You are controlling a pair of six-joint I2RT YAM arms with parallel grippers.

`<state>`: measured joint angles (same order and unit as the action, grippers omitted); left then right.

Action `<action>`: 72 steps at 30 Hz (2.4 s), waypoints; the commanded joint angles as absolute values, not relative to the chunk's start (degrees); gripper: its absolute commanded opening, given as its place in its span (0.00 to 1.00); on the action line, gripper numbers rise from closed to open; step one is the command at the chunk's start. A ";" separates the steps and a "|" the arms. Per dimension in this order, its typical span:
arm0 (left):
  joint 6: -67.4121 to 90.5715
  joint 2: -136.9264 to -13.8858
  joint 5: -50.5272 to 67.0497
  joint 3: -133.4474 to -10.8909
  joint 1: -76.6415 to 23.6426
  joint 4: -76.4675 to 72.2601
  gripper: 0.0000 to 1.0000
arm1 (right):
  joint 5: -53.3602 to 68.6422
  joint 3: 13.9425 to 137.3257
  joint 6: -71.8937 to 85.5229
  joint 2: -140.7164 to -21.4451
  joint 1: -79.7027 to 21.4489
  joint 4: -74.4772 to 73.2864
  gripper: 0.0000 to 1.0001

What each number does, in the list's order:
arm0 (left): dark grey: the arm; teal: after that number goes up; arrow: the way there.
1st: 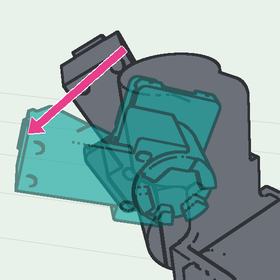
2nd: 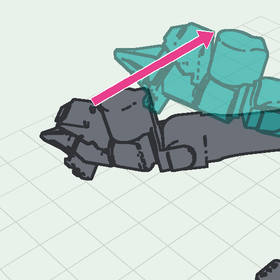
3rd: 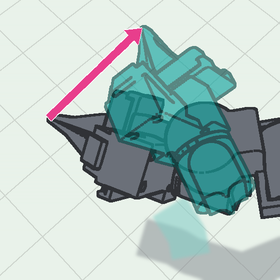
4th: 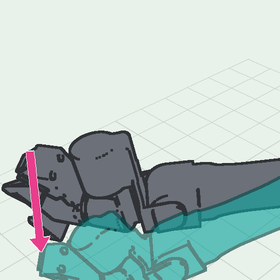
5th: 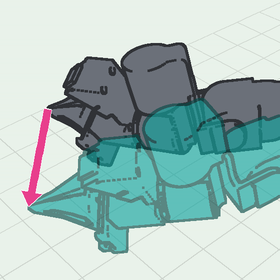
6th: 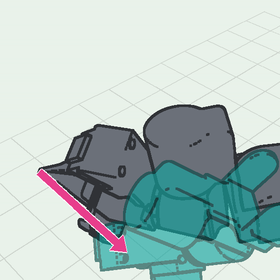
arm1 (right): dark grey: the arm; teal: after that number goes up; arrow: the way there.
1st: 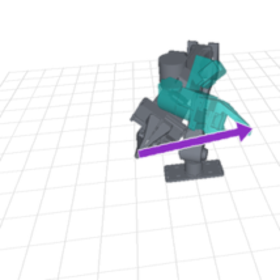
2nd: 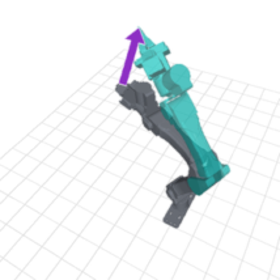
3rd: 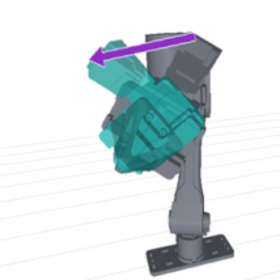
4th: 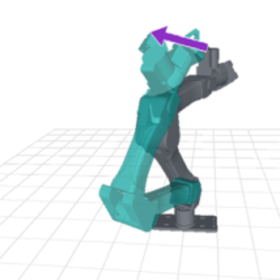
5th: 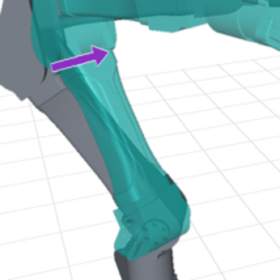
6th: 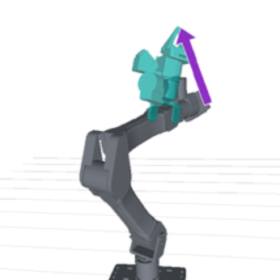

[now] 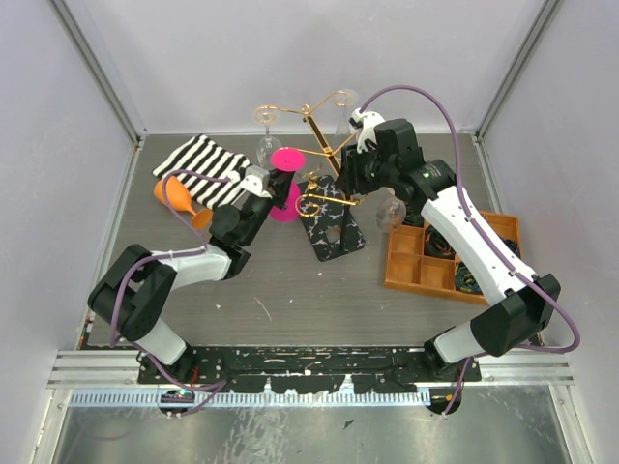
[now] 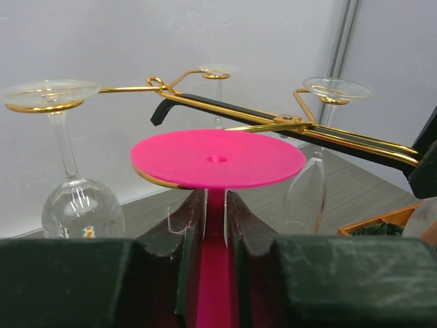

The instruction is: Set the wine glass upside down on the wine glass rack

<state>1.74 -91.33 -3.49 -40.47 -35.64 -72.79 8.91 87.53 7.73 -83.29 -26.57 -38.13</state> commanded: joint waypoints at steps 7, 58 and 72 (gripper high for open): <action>1.24 -90.75 -4.30 -41.27 -35.41 -72.92 0.47 | 4.93 88.96 8.09 -82.84 -25.52 -39.70 0.47; 36.55 -48.44 -0.75 -55.76 -35.42 54.89 0.98 | 2.72 74.79 10.76 -57.15 -25.52 -35.07 0.97; 38.88 -55.23 -13.93 -57.64 -34.38 52.11 0.98 | 3.12 69.30 11.91 -52.11 -25.57 -34.04 0.97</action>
